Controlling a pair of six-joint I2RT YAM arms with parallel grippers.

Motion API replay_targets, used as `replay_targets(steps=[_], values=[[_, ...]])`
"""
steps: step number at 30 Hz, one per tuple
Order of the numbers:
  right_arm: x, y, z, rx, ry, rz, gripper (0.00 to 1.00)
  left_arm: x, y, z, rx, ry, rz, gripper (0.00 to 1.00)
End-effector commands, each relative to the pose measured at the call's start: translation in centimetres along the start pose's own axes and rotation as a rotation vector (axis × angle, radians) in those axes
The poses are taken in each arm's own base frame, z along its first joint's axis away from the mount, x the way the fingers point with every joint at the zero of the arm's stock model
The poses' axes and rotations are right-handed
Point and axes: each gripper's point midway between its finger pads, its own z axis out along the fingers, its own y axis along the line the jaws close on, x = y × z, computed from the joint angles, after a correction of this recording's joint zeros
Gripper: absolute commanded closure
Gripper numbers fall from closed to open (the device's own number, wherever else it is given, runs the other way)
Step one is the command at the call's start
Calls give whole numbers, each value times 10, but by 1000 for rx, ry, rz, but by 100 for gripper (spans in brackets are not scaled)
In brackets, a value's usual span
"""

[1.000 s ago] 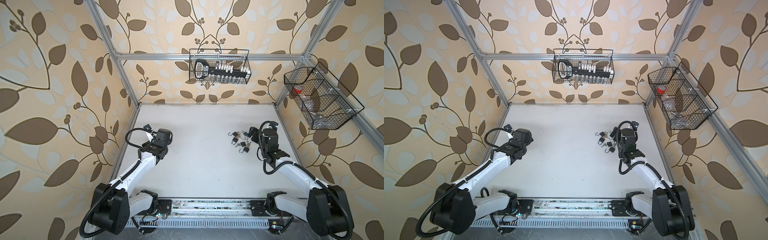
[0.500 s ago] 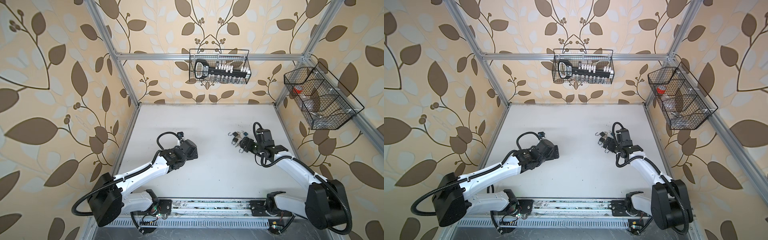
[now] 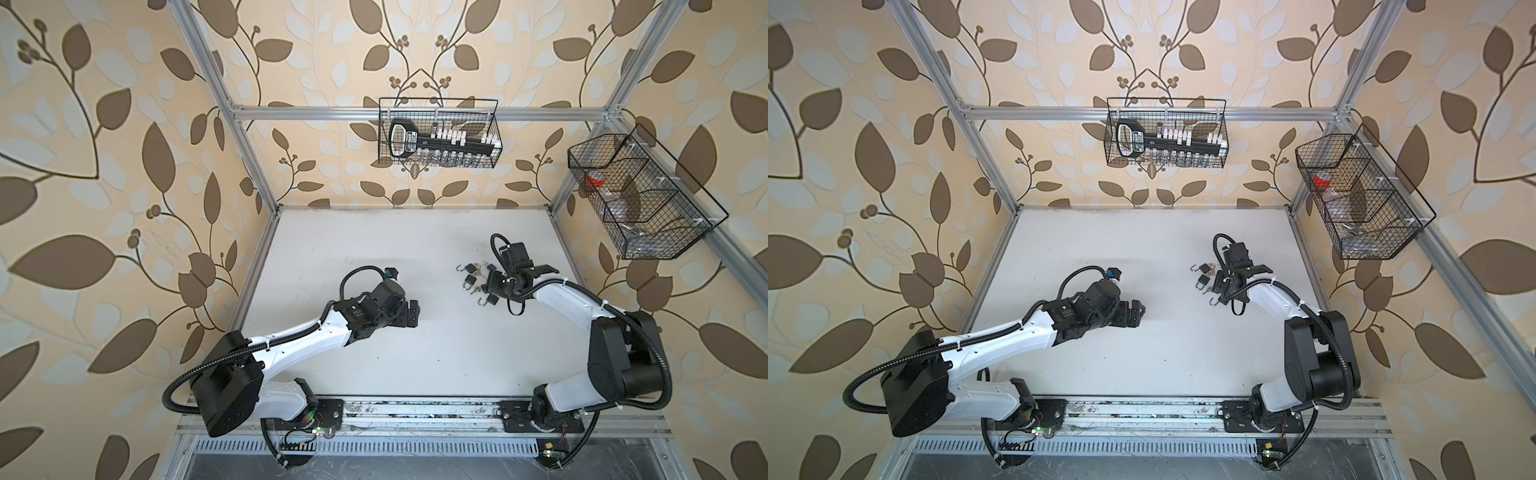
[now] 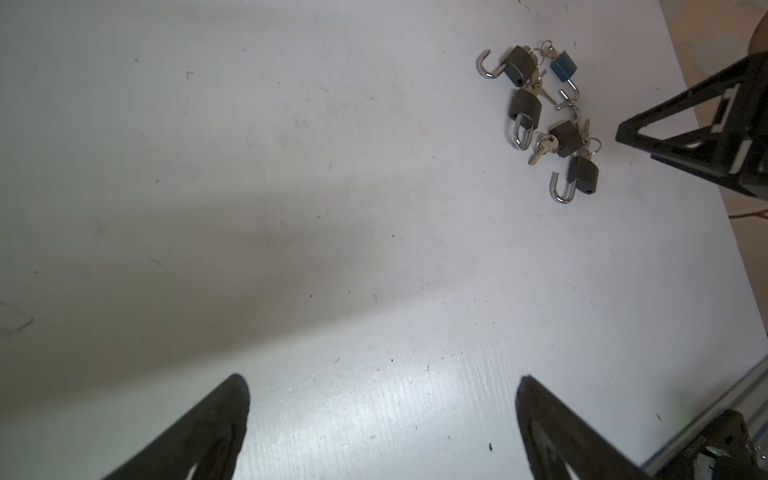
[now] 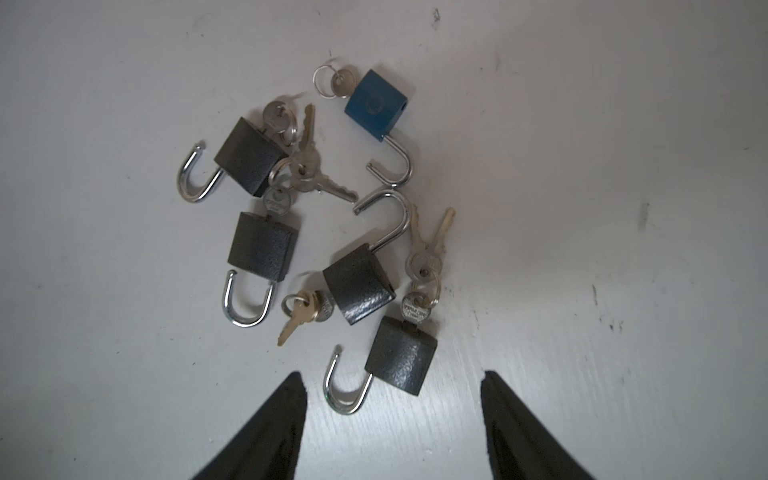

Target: Lock with the key

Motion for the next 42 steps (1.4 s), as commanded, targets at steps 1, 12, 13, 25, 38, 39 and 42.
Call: replay_targets(steps=[1,12,13,25,38,39,42], values=[[-22,-1,3,44,-20,-22,37,-19,-10,-11,66,-49,-9,1],[-65,11,34,43,-37,-219,39,-39,-1,-30,250,-76,-176,1],[-69,11,36,38,-38,-226,40,-40,1,-31,258,-68,-187,1],[-79,21,63,-24,13,-332,46,-44,10,-35,254,-43,-196,2],[-80,10,82,62,62,-366,50,-40,15,-34,231,-29,-209,2],[-80,9,83,69,64,-367,50,-39,15,-34,231,-27,-211,2],[-79,5,85,89,71,-368,50,-39,16,-33,226,-24,-214,1]])
